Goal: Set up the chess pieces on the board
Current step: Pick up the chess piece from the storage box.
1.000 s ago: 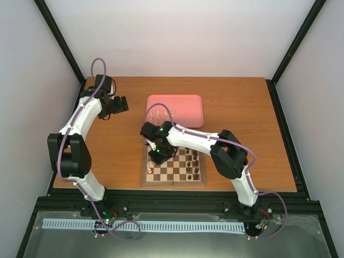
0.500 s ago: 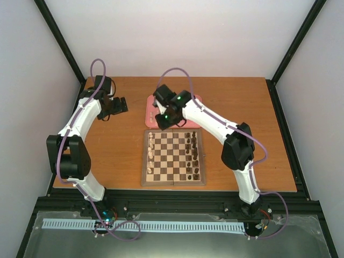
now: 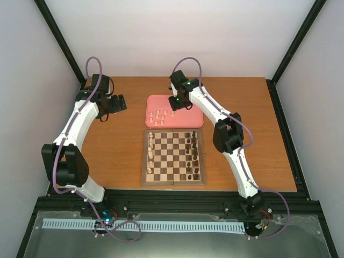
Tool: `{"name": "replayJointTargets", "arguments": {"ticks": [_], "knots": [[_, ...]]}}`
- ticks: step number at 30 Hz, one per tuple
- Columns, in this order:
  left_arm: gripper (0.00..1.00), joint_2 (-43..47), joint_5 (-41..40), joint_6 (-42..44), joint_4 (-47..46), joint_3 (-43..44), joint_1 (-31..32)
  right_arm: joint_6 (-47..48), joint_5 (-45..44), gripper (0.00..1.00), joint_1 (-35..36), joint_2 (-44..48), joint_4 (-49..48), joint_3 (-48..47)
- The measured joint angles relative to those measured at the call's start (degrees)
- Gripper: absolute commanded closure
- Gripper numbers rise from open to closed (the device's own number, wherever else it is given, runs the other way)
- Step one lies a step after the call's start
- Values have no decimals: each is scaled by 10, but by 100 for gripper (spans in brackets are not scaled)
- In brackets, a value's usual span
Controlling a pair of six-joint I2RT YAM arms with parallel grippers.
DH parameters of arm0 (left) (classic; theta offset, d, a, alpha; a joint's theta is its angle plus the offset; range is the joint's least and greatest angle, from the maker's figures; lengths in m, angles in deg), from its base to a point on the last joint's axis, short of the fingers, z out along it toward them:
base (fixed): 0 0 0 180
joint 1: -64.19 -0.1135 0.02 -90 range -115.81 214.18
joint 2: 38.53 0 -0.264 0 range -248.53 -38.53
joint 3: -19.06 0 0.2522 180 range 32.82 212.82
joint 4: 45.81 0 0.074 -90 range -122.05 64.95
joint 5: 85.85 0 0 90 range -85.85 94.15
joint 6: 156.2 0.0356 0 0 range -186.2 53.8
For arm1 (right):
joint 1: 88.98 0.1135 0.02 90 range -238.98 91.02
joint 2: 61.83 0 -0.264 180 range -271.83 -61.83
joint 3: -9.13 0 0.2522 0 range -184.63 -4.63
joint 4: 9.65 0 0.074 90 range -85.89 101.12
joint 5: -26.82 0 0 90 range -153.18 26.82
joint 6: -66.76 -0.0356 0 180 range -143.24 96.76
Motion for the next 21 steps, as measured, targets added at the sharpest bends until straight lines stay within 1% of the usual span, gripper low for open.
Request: {"name": "replayJointTargets", "arguments": {"ticks": [4, 14, 21], "knots": [[0, 2, -1, -6, 0, -4, 11, 14, 7, 51, -11, -23, -4, -12], [0, 2, -1, -10, 3, -21, 17, 13, 67, 52, -9, -46, -25, -19], [0, 2, 1, -9, 3, -21, 17, 4, 60, 53, -9, -78, -34, -20]]}}
